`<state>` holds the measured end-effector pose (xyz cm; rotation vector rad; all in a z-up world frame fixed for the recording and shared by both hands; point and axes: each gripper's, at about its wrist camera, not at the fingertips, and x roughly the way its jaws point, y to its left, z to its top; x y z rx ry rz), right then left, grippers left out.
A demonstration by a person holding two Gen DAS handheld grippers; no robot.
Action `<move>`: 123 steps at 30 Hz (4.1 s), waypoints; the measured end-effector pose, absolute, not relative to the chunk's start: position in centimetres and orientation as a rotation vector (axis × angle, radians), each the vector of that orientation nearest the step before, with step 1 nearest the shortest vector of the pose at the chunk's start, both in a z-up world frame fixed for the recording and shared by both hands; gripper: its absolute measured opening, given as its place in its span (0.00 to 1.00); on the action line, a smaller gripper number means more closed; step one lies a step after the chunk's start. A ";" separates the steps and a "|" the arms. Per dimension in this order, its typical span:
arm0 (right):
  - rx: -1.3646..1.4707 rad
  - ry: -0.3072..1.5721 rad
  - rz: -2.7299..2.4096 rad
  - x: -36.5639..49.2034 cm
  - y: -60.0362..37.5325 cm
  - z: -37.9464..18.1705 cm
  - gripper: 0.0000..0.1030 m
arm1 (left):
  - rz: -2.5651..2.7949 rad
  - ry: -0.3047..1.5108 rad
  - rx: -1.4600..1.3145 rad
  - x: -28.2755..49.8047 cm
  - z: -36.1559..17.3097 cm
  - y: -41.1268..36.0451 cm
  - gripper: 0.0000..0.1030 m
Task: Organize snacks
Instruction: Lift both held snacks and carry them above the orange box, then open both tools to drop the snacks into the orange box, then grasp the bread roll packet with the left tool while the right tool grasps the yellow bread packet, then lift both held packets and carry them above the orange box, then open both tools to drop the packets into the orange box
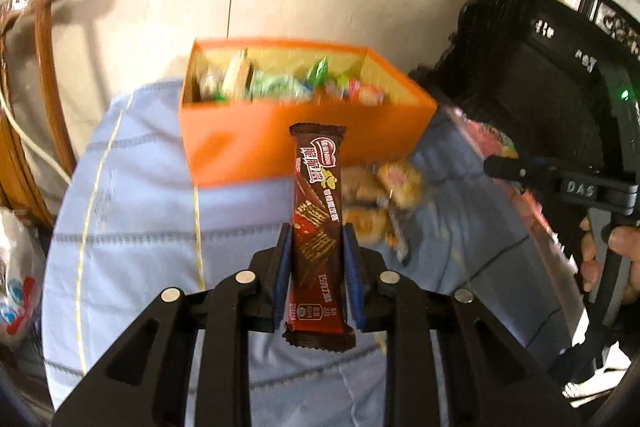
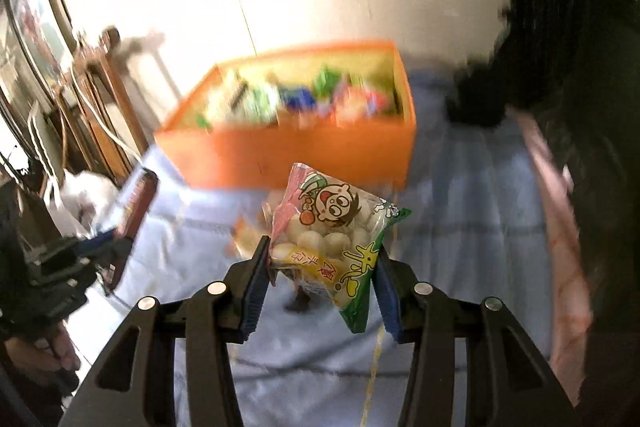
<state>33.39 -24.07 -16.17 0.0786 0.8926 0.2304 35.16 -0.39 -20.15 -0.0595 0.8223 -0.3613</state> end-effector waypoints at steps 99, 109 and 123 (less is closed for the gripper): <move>0.070 1.020 0.222 34.5 -24.3 -23.4 0.48 | -0.345 0.801 0.064 33.9 -24.9 -1.6 0.71; 0.047 0.838 0.274 34.7 -23.3 -13.5 0.49 | -0.318 0.661 0.041 35.3 -16.6 -1.1 0.71; -0.009 0.681 0.289 45.0 -22.3 -1.7 0.49 | -0.304 0.505 0.066 47.9 -5.9 -1.6 0.74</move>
